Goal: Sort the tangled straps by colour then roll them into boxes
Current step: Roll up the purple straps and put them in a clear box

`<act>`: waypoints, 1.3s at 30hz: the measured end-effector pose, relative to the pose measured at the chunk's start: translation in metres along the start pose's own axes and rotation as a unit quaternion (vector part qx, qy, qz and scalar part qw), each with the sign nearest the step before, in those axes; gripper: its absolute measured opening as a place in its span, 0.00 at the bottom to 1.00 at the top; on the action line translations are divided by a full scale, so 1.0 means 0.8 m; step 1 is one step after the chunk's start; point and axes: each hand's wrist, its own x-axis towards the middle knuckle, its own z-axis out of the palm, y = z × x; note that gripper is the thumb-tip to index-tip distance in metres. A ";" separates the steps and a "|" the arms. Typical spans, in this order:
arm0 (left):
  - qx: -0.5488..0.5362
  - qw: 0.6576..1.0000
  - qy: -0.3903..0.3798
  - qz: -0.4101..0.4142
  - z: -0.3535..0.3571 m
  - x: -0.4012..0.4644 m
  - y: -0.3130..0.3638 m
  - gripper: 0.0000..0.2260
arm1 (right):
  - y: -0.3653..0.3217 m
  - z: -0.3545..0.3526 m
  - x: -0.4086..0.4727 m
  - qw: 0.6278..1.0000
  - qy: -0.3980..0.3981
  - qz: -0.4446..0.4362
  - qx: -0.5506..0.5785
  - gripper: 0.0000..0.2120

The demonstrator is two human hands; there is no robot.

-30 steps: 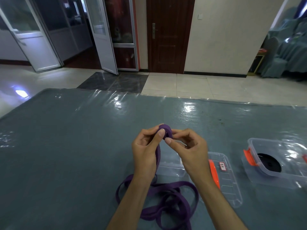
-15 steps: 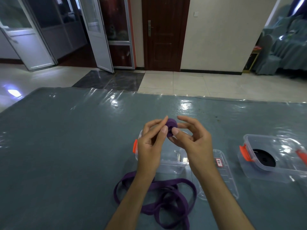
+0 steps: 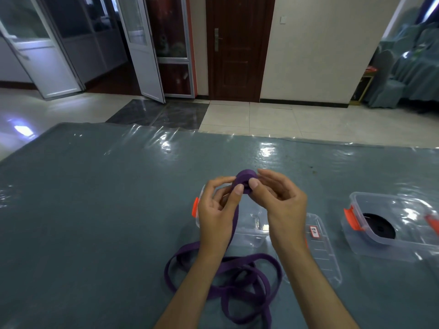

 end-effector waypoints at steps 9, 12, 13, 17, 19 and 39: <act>-0.054 0.997 -0.024 -0.059 -0.010 0.023 0.010 0.19 | 0.013 -0.005 -0.004 0.998 -0.034 0.043 0.004 0.08; -0.098 0.993 0.028 -0.065 -0.002 0.023 0.009 0.15 | 0.010 -0.002 -0.006 0.998 -0.038 0.039 0.019 0.12; -0.101 0.992 0.042 -0.063 0.001 0.020 0.007 0.11 | 0.010 -0.001 -0.007 0.999 -0.036 0.032 0.013 0.13; -0.052 0.997 0.023 -0.056 0.003 0.013 0.000 0.06 | 0.012 -0.004 -0.005 0.999 -0.024 0.024 0.016 0.10; -0.029 0.998 -0.008 -0.051 -0.001 0.016 -0.001 0.09 | 0.013 -0.007 -0.003 0.999 -0.035 0.028 0.006 0.08; -0.011 0.999 -0.045 -0.024 -0.008 0.031 0.003 0.07 | 0.012 -0.005 0.009 0.999 -0.032 0.036 -0.015 0.14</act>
